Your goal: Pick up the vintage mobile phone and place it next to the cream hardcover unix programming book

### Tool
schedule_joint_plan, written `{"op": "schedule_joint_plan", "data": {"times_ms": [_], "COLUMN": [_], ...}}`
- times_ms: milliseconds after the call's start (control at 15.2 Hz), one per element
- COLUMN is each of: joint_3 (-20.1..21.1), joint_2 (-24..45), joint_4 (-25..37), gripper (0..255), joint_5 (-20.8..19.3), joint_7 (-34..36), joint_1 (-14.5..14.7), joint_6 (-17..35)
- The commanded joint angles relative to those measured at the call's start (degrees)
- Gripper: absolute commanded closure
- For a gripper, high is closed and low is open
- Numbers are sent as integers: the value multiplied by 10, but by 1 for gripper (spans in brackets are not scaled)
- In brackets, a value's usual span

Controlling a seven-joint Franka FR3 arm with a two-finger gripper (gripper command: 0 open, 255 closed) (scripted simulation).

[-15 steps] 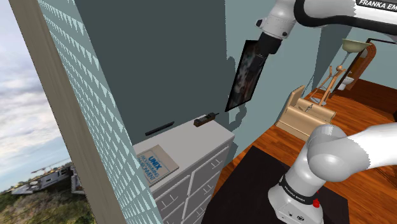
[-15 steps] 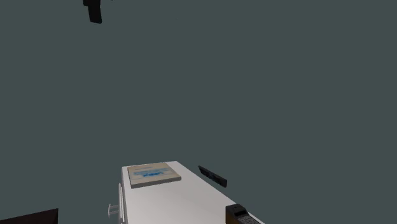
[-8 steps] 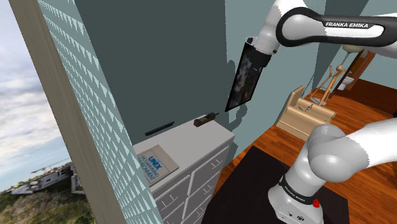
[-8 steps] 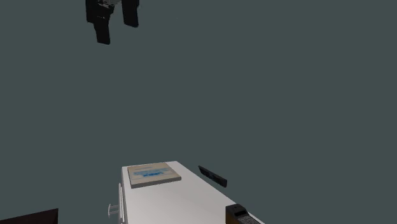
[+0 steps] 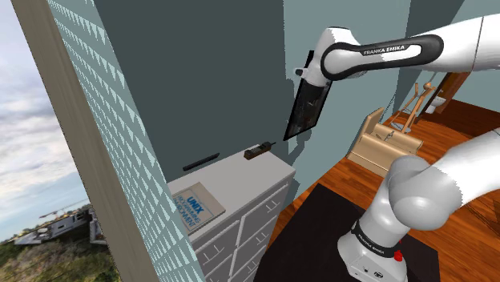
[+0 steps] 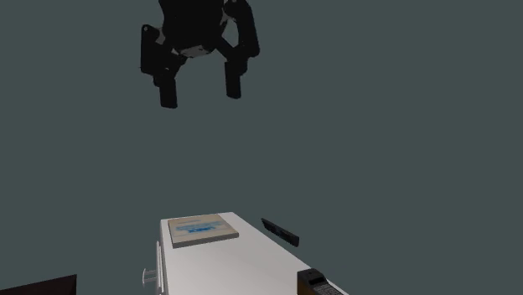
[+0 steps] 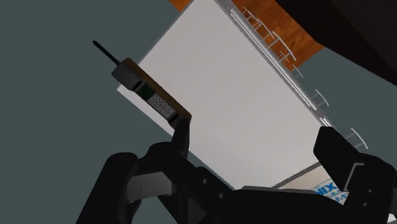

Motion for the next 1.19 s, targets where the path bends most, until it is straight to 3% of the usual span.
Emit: {"op": "schedule_joint_plan", "data": {"times_ms": [0,330,660,858,1122], "joint_3": [-25,-85,-123,-120,-89], "joint_2": [38,153,287,370,475], "joint_4": [5,37,89,130,195], "gripper": [0,0,0,0,0], "joint_5": [0,28,103,161,222], "joint_7": [-54,-196,-358,-458,-572], "joint_1": [12,45,69,63,33], "joint_6": [30,100,155,177,193]}}
